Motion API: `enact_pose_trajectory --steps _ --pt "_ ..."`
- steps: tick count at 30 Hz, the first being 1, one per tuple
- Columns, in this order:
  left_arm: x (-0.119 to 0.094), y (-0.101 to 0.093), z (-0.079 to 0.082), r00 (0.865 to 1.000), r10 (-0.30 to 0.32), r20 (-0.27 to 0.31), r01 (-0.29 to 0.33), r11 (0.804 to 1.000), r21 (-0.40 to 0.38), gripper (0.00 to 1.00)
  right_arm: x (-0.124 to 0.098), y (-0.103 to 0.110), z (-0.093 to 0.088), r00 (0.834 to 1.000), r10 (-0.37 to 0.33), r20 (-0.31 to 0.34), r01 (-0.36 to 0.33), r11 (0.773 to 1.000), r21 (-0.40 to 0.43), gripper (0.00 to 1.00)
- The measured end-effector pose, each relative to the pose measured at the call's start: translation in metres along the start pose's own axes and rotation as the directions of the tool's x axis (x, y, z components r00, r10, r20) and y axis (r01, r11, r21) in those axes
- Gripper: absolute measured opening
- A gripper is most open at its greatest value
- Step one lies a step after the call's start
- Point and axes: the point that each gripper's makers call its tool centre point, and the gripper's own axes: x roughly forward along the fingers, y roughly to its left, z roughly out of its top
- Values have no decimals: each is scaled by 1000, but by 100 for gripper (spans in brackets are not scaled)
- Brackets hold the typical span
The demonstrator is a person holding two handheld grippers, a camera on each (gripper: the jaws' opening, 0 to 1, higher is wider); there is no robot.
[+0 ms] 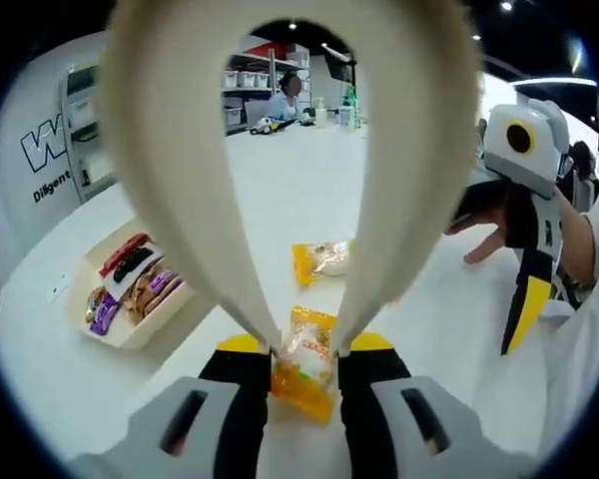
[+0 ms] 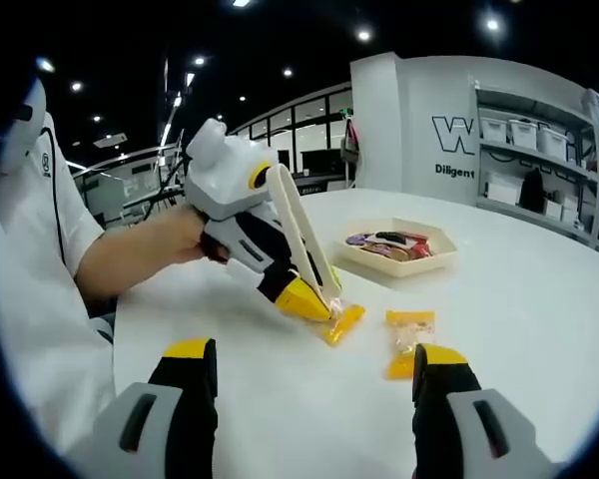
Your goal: Place the target food into the container with the food tongs after gripping and lifting it, then release it inside without dropping or visibly crushing the food.
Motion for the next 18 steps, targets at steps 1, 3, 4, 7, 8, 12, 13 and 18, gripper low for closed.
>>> enact_pose_trajectory --steps 1,3,4,7,8,12,13,18 --pt "0 0 0 1000 -3 1 3 1000 0 24 0 0 0 1000 0 0 0 1000 1 79" --pt "0 -1 0 1000 -12 3 12 1000 14 24 0 1 -1 1000 -1 1 1 1000 2 79" --pt "0 -1 0 1000 -13 4 13 1000 13 24 0 1 0 1000 0 1 0 1000 2 79" --pt "0 -1 0 1000 -28 11 28 999 27 23 0 1 0 1000 0 2 0 1000 2 79" --pt "0 -1 0 999 -30 13 29 999 30 24 0 2 0 1000 1 3 -1 1000 1 79" --pt "-1 -2 1 998 -57 25 56 998 20 25 0 2 -1 1000 0 2 0 1000 1 79" --pt "-1 -2 1 998 -60 25 59 998 24 26 0 2 -1 1000 0 2 0 1000 1 79" --pt "-4 -4 0 996 -88 10 88 994 62 26 -1 2 -1 1000 -2 1 2 1000 0 79"
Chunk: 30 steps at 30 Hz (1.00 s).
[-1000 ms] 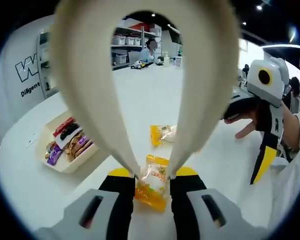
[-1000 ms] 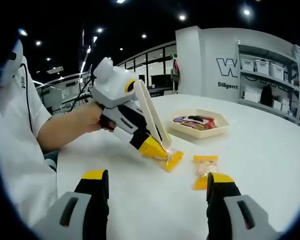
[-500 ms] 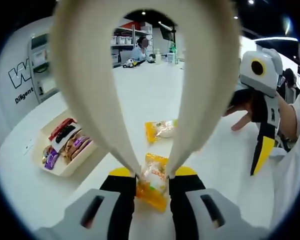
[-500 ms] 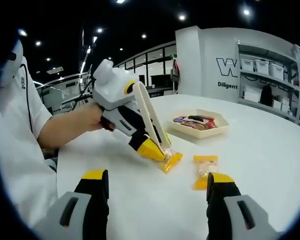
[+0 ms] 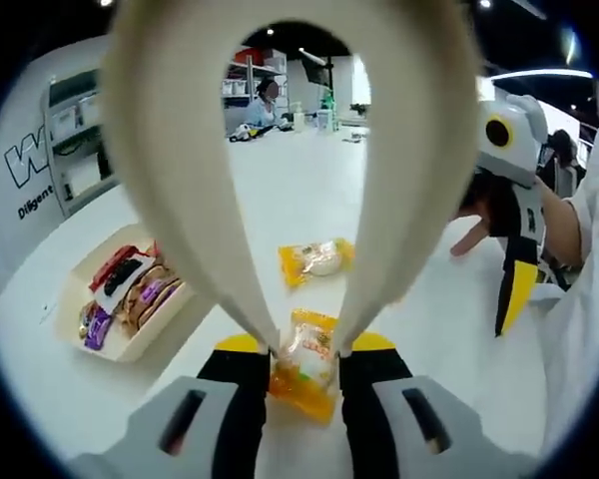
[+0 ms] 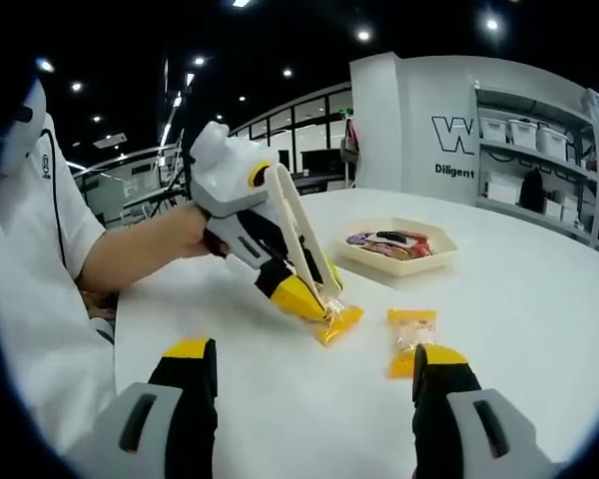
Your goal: Place the target food into the container with the food tongs after gripping and lifting it, then release it inside without dropping or visibly crushing the food.
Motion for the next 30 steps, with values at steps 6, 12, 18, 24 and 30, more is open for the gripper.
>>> enact_pose_trajectory --steps 6,12,18,24,30 --pt "-8 -6 7 998 -62 10 62 998 23 26 0 -1 -1 1000 0 -1 0 1000 4 79" --pt "-10 -9 3 994 -104 -37 107 989 106 27 0 0 0 1000 1 -2 -1 1000 1 79" --pt "-11 -7 7 989 -137 -62 145 978 149 27 0 -1 -1 1000 -1 -3 1 1000 3 79" --pt "-7 -7 1 980 -164 -111 182 965 186 28 0 -1 -1 1000 -1 -4 2 1000 3 79" --pt "-4 -8 -2 973 -182 -144 208 959 194 28 0 -2 -2 1000 -1 -6 1 1000 3 79"
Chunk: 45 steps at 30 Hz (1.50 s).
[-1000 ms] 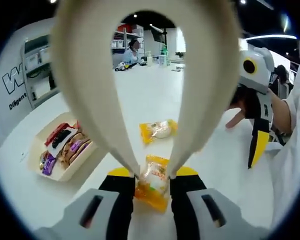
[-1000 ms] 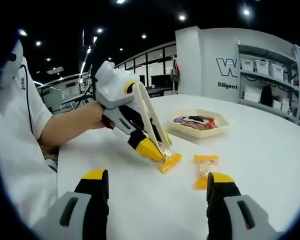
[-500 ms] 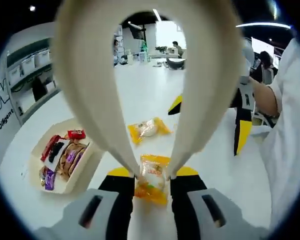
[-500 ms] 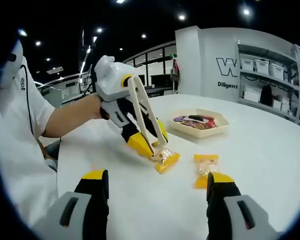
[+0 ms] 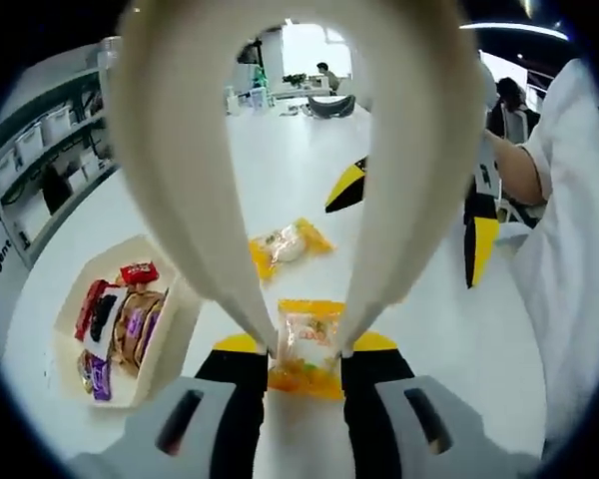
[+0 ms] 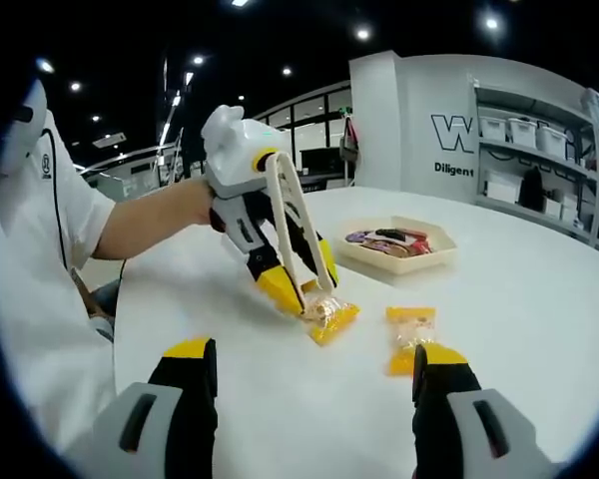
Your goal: Place the target food into the container with the food tongs after gripping and lifting it, then release it inside without dropping or visibly crushing the food.
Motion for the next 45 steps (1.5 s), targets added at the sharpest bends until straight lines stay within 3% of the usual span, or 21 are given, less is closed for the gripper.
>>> enact_pose_trajectory --steps 45 --pt "11 -8 -4 996 -74 -55 75 997 20 29 0 -1 1 1000 1 -2 -1 1000 -5 79"
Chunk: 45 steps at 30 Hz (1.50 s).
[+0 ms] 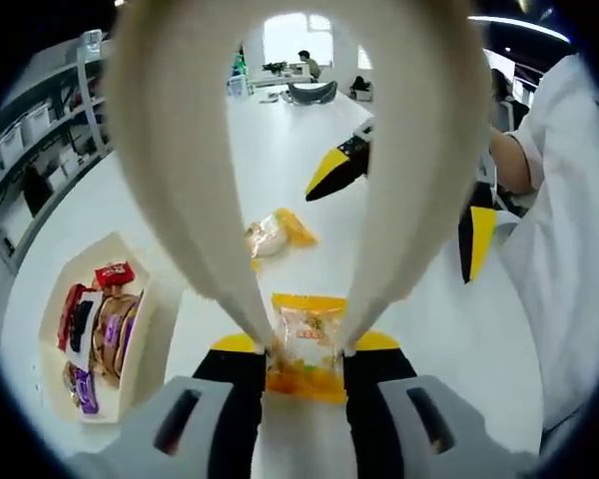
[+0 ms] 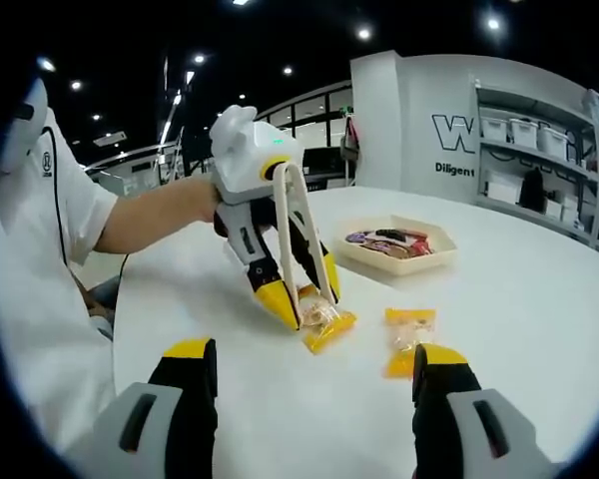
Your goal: Place the target food into the container with the food tongs after gripping and lifting it, then release it inside without dropping or visibly crushing the food.
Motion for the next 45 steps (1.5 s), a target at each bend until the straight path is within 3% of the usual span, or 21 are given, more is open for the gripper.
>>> enact_pose_trajectory --steps 10,25,37,45 --pt "0 0 0 1000 -2 1 2 1000 -13 27 0 0 -1 1000 -2 -2 2 1000 1 79" --pt "-8 1 -1 999 7 46 -3 997 -79 24 1 1 0 1000 3 0 -3 1000 0 79" --pt "-42 16 11 991 29 128 -12 991 -137 24 1 2 0 1000 4 1 -4 1000 0 79" --pt "-70 37 17 985 79 152 -55 986 -159 24 1 2 0 1000 7 3 -7 1000 1 79"
